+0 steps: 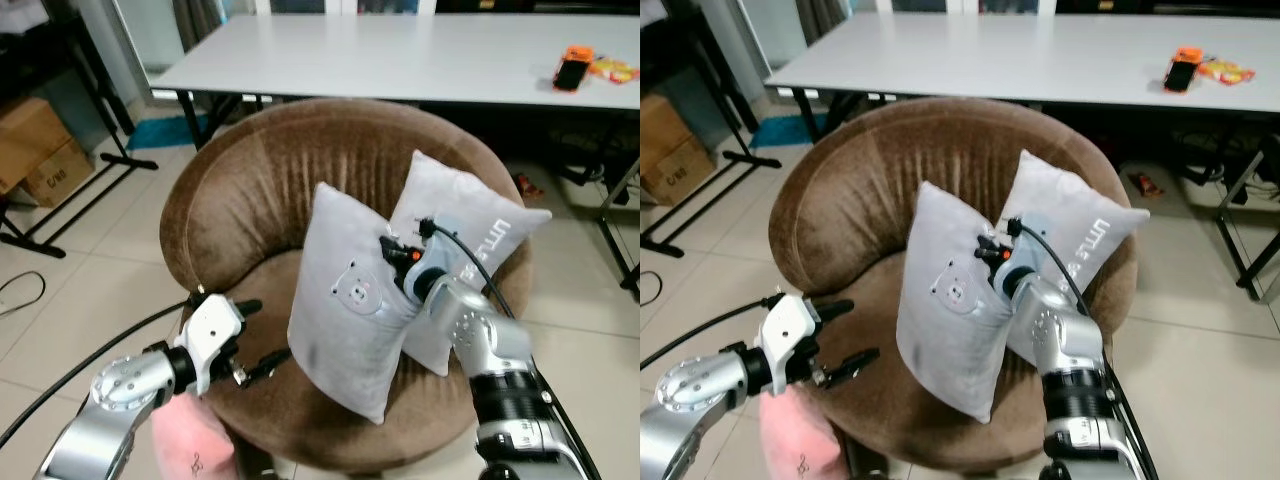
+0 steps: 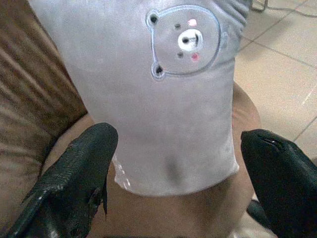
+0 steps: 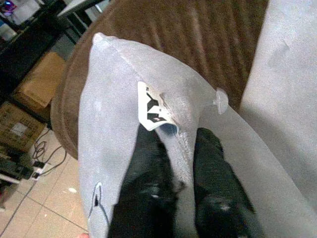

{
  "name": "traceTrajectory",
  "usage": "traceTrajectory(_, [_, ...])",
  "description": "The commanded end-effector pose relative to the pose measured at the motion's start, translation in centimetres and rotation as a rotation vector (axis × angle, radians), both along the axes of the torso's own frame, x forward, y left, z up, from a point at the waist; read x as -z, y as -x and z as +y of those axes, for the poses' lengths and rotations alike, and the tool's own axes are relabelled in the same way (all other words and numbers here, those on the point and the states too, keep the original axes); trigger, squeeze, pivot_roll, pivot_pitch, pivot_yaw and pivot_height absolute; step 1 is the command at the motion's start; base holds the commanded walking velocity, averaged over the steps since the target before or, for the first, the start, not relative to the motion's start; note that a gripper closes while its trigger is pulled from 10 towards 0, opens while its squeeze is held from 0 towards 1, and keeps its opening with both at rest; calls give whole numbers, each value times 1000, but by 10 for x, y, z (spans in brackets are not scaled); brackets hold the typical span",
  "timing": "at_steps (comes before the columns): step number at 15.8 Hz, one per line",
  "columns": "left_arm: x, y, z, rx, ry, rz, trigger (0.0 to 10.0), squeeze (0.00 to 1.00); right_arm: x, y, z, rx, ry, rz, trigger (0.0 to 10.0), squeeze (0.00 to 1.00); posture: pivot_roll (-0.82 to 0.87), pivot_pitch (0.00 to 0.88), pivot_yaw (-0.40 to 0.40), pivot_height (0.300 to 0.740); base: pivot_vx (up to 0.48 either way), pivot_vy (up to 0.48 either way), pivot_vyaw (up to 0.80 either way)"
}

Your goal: Move the pillow to the sofa from floor

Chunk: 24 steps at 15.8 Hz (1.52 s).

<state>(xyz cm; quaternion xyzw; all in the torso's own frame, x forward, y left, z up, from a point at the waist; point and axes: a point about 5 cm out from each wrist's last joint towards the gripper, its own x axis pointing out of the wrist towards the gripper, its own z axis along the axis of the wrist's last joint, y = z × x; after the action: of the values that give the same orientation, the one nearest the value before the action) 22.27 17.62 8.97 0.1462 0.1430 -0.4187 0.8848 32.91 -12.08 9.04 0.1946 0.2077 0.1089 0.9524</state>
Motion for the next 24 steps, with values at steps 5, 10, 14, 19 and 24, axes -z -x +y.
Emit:
traceTrajectory(5, [-3,-2,-1,7,-13,-21,10000,290,9,-16,-23,118,121,-19,10000,1000,-54,0,88,740,0,0,0])
traceTrajectory(10, [-4,-7,-2,-58,33,-56,10000,286,-13,-27,-55,198,143,-142,10000,1000,-65,0,95,740,0,0,0])
traceTrajectory(14, [-2,-15,-6,-223,152,-84,10000,275,-32,-28,-83,309,78,-245,10000,1000,-71,0,98,740,0,0,0])
traceTrajectory(19, [-1,-12,-6,-395,149,-145,10000,75,-41,13,-75,165,160,-354,10000,0,-70,0,75,740,0,0,0])
traceTrajectory(24, [-4,-7,-7,-469,132,-205,10000,0,-16,75,-39,54,309,-276,10000,0,-83,10,66,740,0,0,0])
